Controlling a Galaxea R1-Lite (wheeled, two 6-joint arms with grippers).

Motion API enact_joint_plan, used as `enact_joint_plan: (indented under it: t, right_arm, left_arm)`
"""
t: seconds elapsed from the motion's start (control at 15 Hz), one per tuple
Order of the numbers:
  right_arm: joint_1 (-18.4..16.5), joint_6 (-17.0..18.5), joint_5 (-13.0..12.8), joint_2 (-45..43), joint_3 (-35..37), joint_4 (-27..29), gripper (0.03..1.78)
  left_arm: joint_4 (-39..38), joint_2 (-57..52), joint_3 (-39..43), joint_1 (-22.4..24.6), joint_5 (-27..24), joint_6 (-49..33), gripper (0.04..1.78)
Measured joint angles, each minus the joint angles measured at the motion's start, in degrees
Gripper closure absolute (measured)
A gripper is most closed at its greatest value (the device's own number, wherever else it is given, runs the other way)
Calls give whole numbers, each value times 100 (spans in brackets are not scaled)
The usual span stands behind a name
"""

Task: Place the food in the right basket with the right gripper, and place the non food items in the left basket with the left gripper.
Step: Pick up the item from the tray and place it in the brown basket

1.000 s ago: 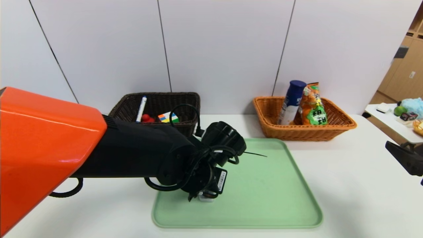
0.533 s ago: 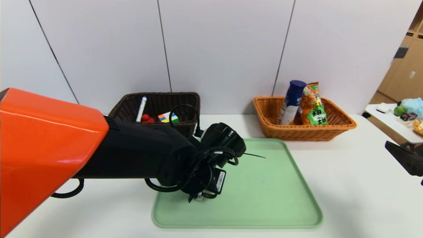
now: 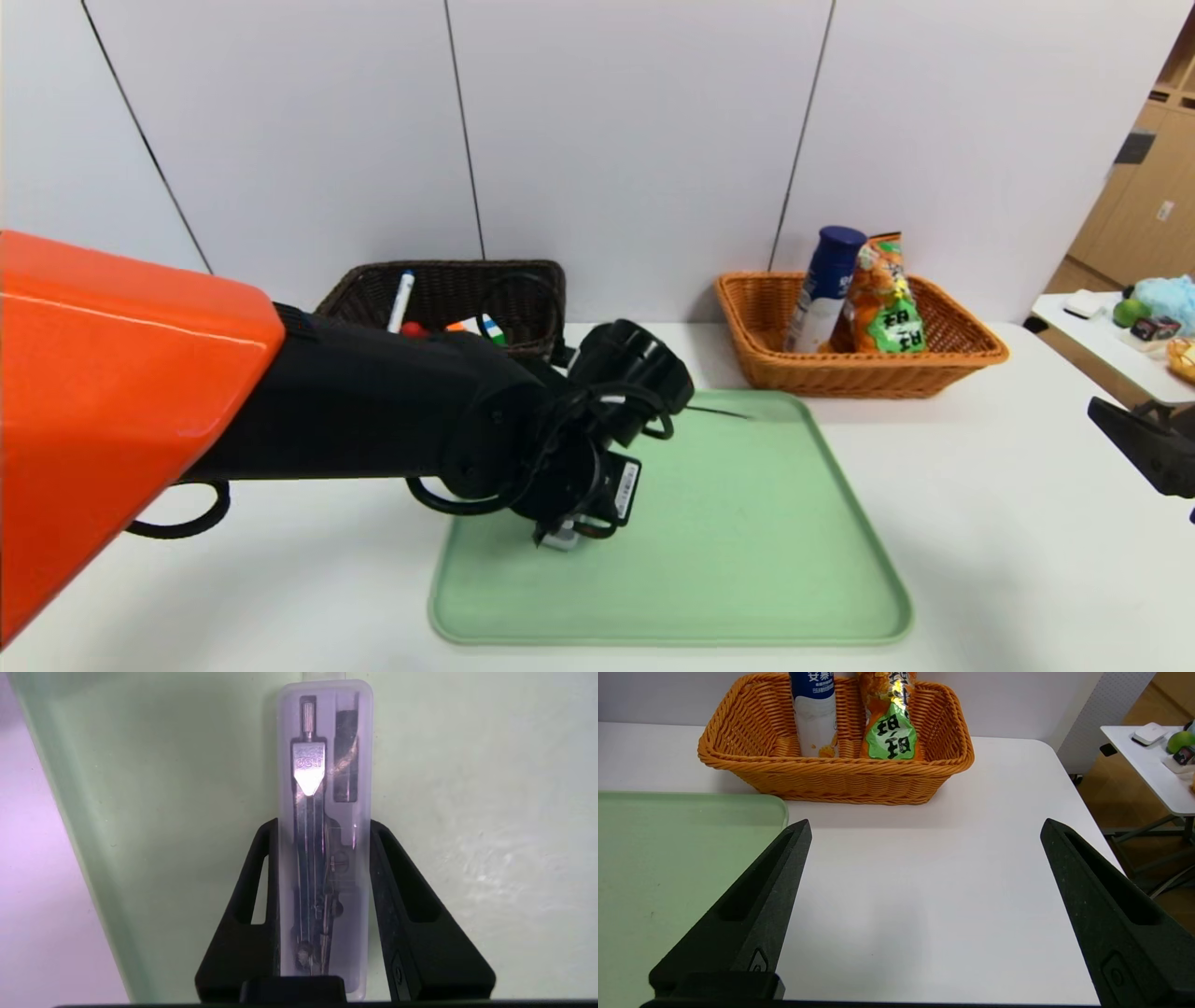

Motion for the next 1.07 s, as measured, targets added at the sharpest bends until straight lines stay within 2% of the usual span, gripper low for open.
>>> enact_joint_plan:
  t: [0.2, 0.6, 0.73, 0.87, 1.07]
  right_arm:
    - [2, 0, -2, 9, -2, -6, 12]
    - [0, 0, -2, -5, 5, 2, 12]
    - [0, 0, -11, -15, 30, -4, 12]
    - [0, -9, -6, -24, 63, -15, 12]
    - [0, -20, -5, -33, 74, -17, 12]
  left_arm:
    - [-29, -129, -380, 149, 223, 245, 123]
    - [-40, -533, -989, 341, 245, 411, 123]
    - [-50, -634, -1469, 675, 240, 645, 123]
    - [-215, -656, -1860, 1290, 221, 1052, 123]
    - [-1168, -452, -2016, 1910, 167, 1469, 123]
